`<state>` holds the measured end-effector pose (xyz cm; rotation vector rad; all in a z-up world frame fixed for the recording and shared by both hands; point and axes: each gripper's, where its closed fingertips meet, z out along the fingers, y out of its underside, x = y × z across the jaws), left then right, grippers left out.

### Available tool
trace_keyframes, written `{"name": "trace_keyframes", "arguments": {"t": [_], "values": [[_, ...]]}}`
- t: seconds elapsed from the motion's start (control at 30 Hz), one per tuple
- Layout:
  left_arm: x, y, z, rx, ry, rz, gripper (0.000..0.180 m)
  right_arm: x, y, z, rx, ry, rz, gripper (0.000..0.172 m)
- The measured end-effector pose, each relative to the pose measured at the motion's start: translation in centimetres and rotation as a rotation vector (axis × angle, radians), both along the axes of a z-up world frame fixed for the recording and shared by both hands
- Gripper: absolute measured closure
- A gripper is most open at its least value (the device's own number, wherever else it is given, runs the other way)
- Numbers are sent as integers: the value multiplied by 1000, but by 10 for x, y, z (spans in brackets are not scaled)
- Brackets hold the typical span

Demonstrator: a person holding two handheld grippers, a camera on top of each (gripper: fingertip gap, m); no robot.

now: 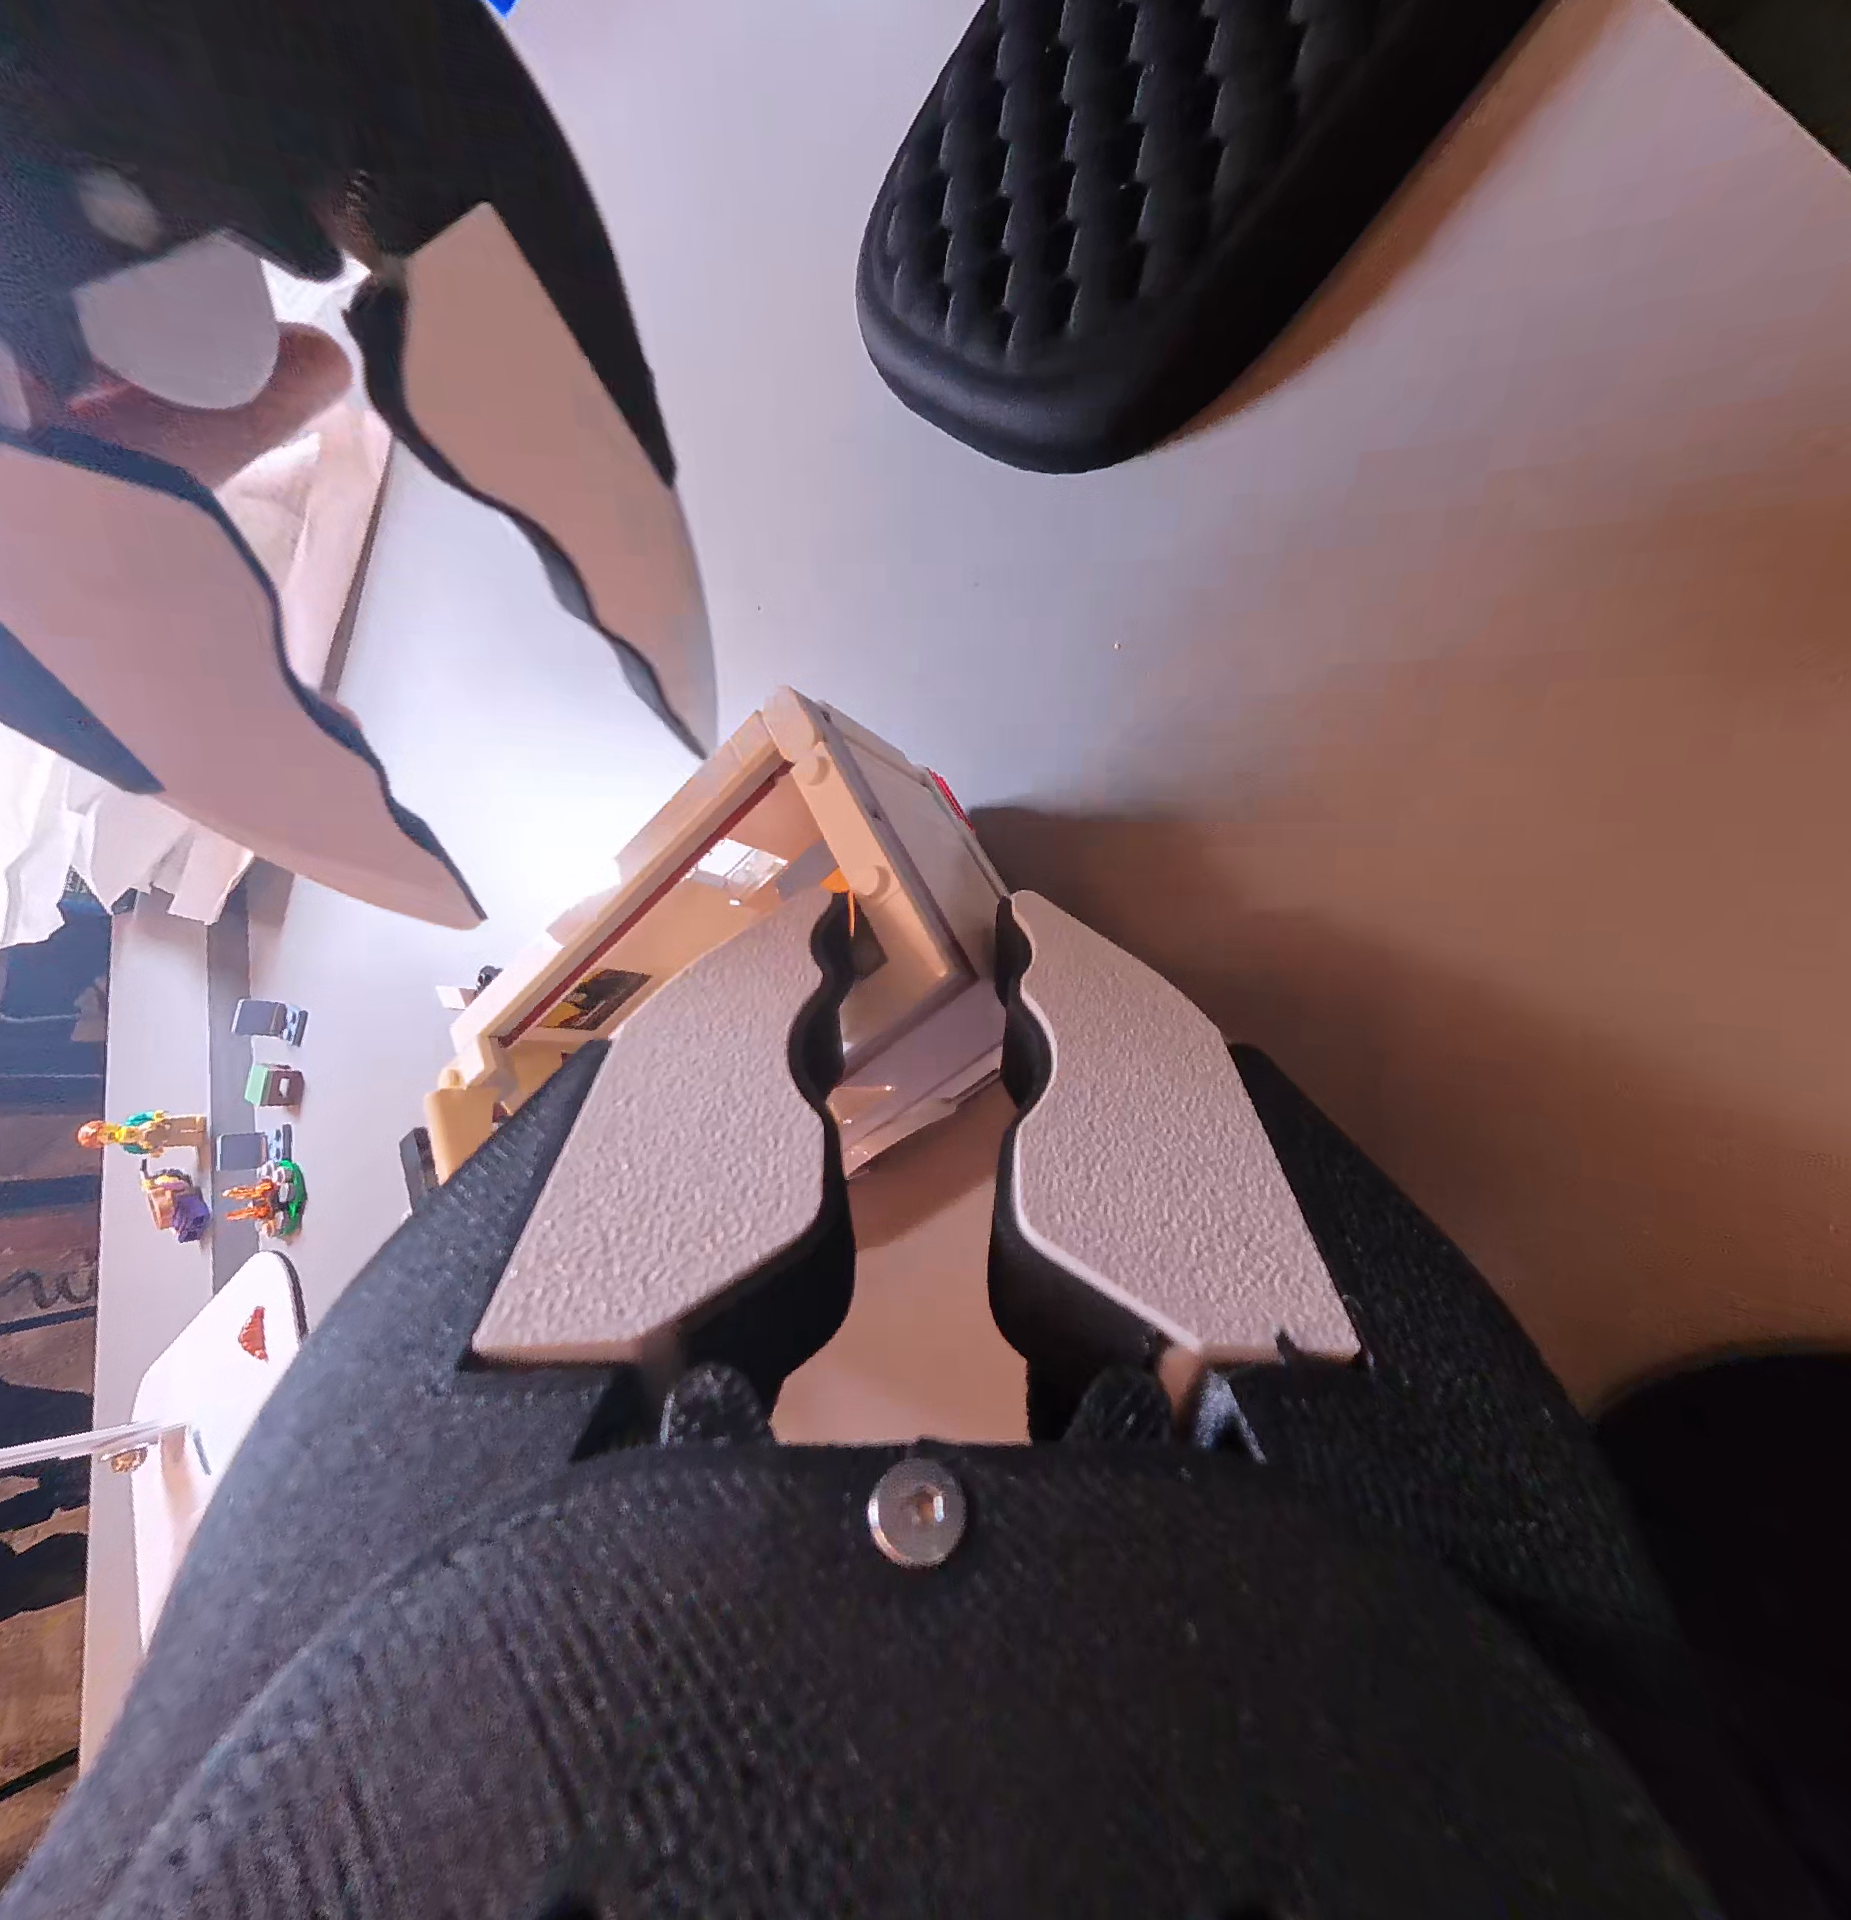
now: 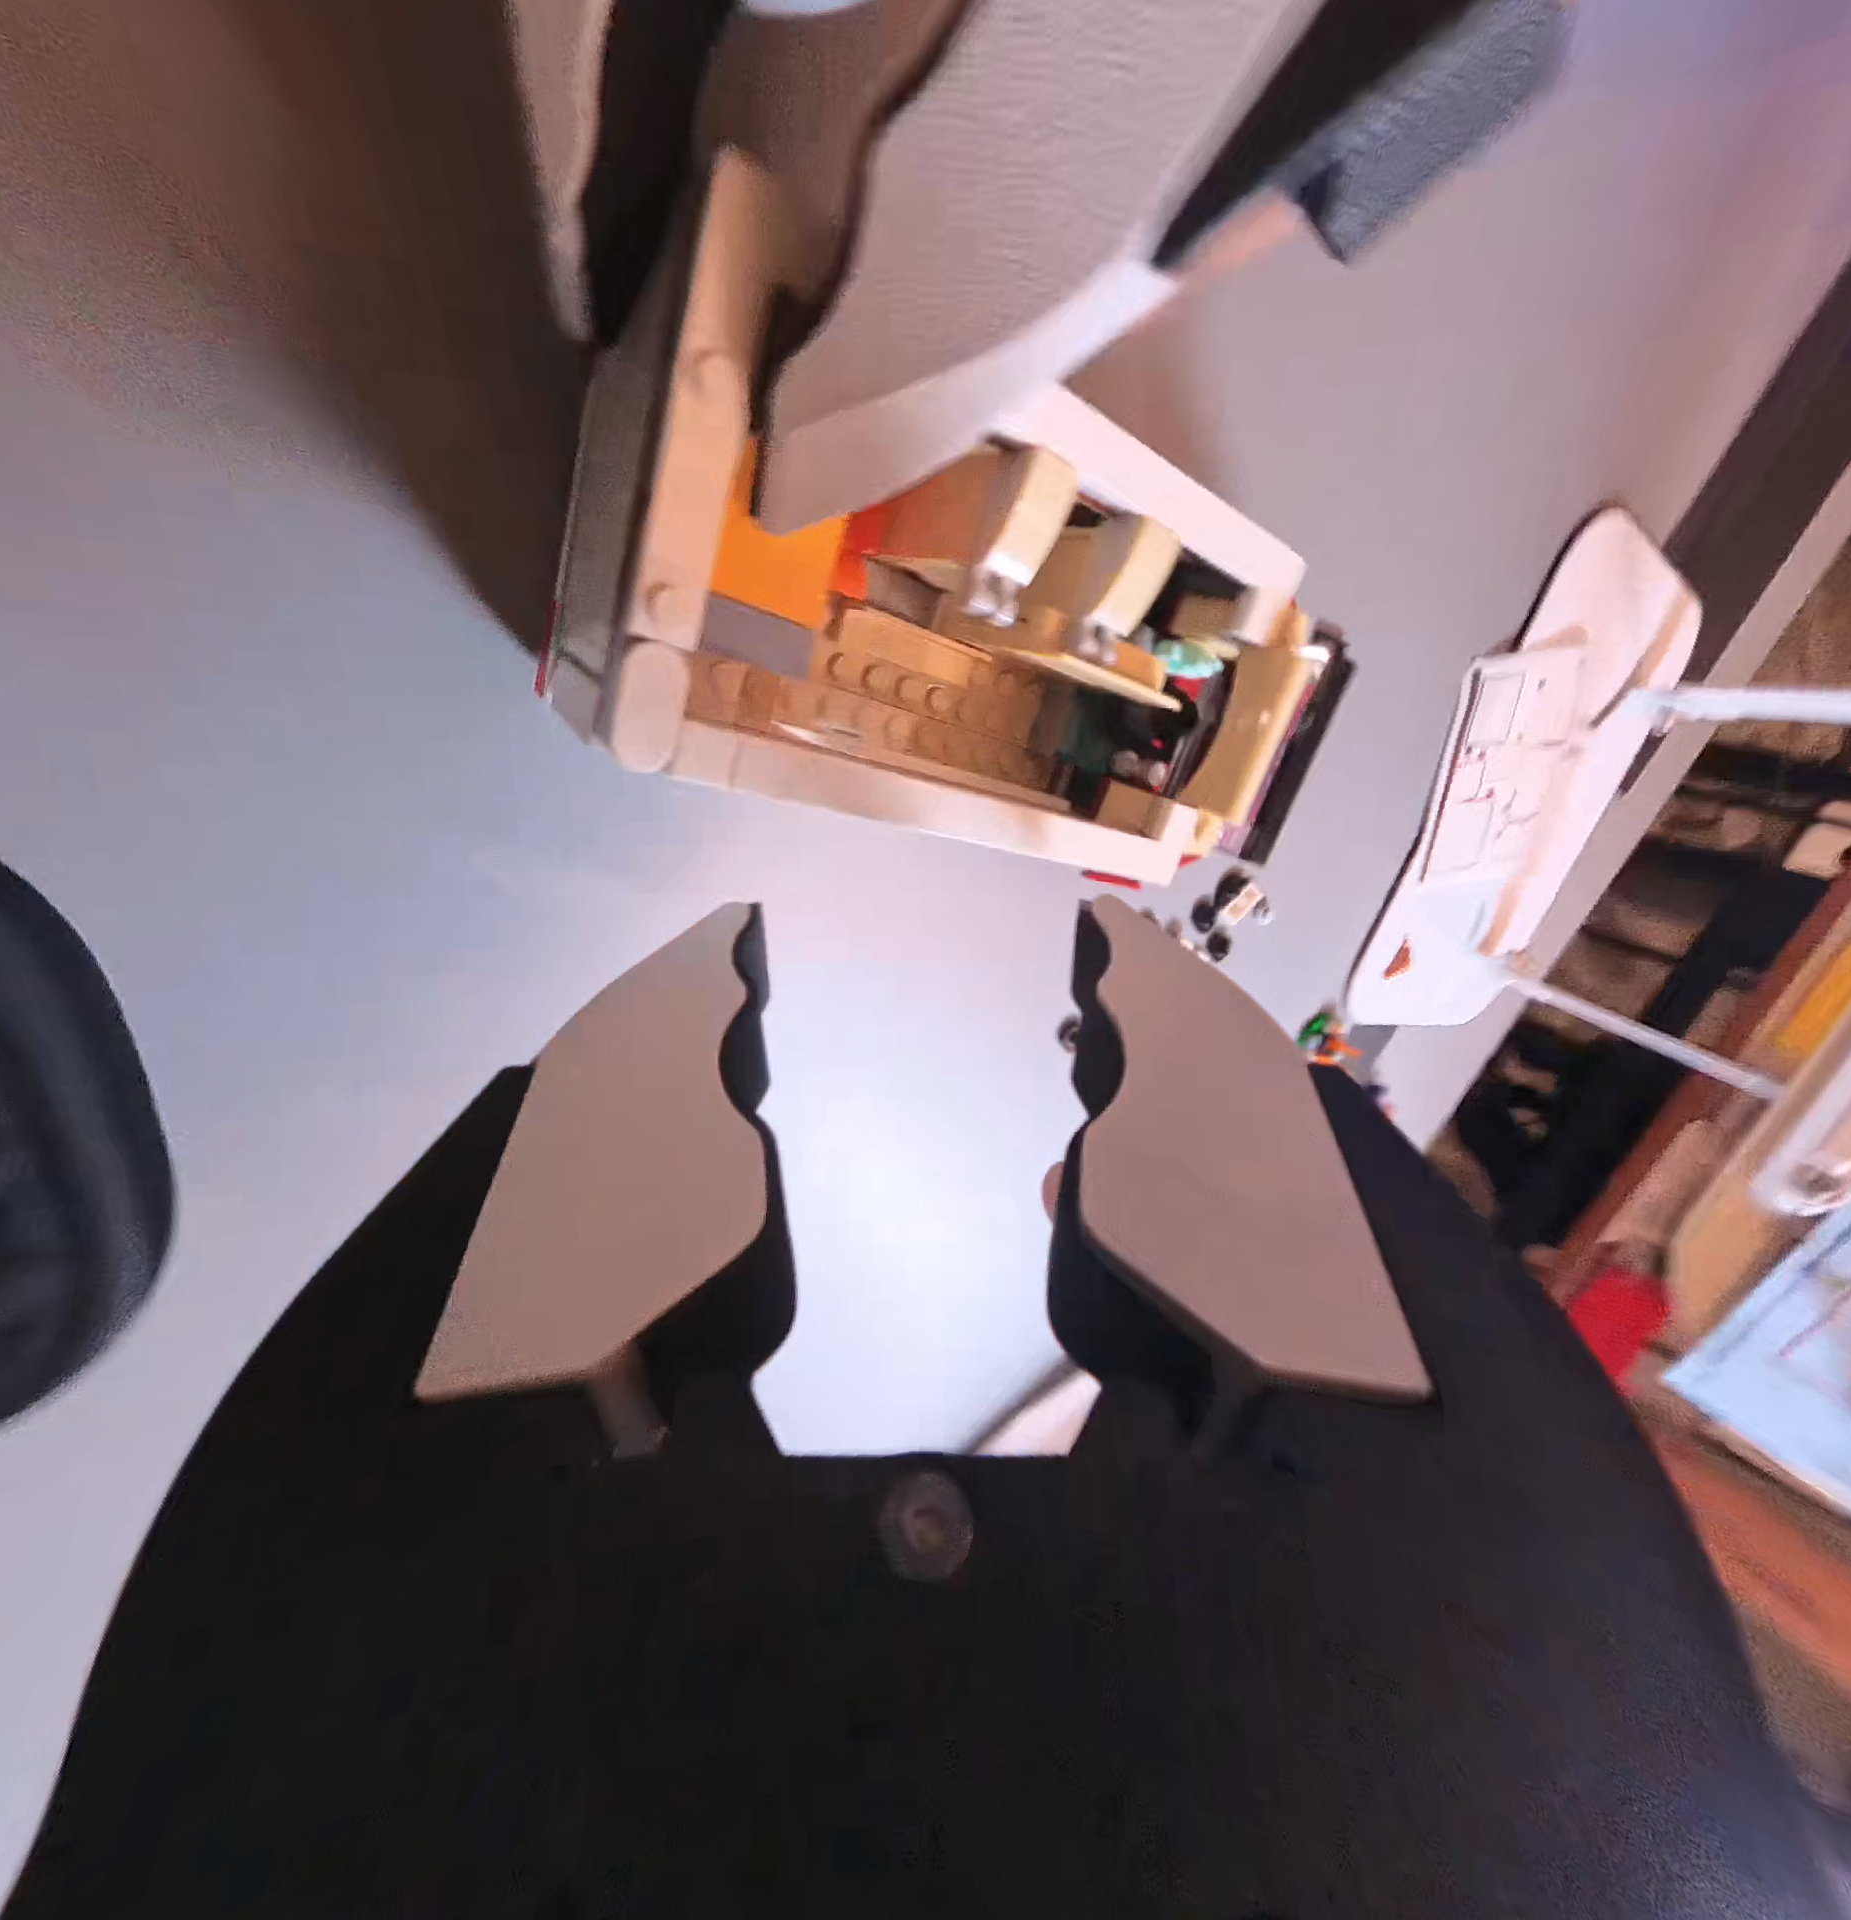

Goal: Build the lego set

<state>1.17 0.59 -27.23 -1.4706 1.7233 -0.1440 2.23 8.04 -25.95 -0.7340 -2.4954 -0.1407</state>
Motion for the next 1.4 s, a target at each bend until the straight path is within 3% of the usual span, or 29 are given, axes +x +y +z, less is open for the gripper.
{"name": "trace_keyframes", "arguments": {"t": [0.1, 0.23, 0.47, 0.77, 0.97, 1.17, 1.23, 1.4], "values": [[-1, -1, 0, 1, 1, -4, 153, -10, -9, -2, 72, -38, 112, 110], [-2, -2, 0, -7, 1, -4, 153, -14, -4, -12, 147, -125, 168, 116], [-1, -1, 0, -27, -6, 20, 154, 13, 9, -11, 84, -163, 33, 137], [0, 0, 0, -38, -8, 37, 155, 83, -27, -9, -287, -178, -269, 142], [1, 1, 0, -41, -5, 43, 155, 94, -64, -9, -454, -128, -310, 144], [1, 1, 1, -44, -2, 53, 155, 99, -74, -9, -530, -146, -327, 145], [1, 1, 1, -42, -7, 50, 155, 100, -64, -11, -499, -160, -341, 148], [2, 1, 1, -37, -18, 31, 155, 87, 4, -13, -202, -143, -349, 147]]}}
